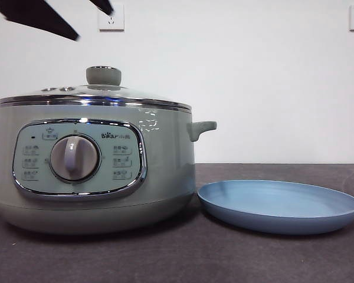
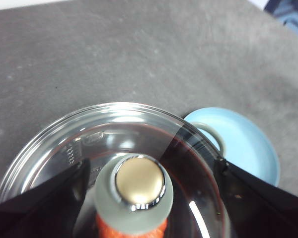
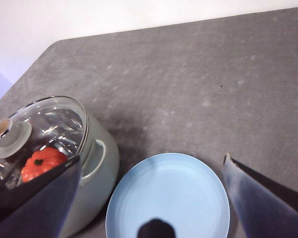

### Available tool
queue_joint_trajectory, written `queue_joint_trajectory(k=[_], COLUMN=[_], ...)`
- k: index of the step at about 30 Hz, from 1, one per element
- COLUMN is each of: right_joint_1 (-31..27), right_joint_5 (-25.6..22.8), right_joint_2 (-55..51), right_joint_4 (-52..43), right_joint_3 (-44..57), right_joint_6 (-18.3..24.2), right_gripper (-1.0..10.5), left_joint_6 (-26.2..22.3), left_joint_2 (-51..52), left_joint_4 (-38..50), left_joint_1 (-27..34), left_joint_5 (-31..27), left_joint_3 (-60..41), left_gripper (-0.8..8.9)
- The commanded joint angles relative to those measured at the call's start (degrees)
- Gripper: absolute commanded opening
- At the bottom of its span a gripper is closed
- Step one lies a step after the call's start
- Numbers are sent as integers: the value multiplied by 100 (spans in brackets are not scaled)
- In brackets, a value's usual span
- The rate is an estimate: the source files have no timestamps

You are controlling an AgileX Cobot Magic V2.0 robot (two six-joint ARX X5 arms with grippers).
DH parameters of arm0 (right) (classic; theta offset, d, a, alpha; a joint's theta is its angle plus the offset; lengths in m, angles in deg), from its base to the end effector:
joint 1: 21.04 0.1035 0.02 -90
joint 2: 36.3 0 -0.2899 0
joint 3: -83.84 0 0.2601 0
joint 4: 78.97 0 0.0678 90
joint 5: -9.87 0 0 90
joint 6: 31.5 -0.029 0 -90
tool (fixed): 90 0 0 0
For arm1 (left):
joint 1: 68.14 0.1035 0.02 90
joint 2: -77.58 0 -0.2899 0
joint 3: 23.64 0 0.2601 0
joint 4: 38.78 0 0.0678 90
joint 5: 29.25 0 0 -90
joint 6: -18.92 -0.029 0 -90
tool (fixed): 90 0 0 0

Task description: Take the pumpkin out from the steamer,put the pumpkin in the blue plate,close the lid

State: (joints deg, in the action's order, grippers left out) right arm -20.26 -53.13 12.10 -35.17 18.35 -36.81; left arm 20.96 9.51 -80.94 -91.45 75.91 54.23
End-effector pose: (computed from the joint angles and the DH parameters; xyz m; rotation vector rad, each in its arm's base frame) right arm 0.1596 0.0153 0.3546 0.1960 0.4806 0.4548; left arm 0.2256 -0.1055 0.3654 0.0075 0.5853 -0.6429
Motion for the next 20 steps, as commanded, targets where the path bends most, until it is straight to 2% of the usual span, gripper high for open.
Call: queue_joint_trajectory(k=[1, 6, 17, 20], right_joint_1=[9, 9, 9, 9], right_joint_5=[7, 4, -2, -4], right_joint_2=[-2, -2, -2, -2], right_joint_4=[31, 142, 177, 177], right_joint_3=[-11, -11, -11, -11], right_joint_6=[24, 26, 26, 26], right_gripper=[473, 472, 472, 472], left_joint_6=[-273, -380, -382, -382], left_joint_2=[-315, -723, -964, -964], left_joint_4=[59, -42, -173, -177], left_joint_1=[-240, -485, -492, -492], left_joint_5=[-404, -780, -922, -914], left_joint_3=[66, 68, 68, 68], left_gripper=[408, 408, 399, 252])
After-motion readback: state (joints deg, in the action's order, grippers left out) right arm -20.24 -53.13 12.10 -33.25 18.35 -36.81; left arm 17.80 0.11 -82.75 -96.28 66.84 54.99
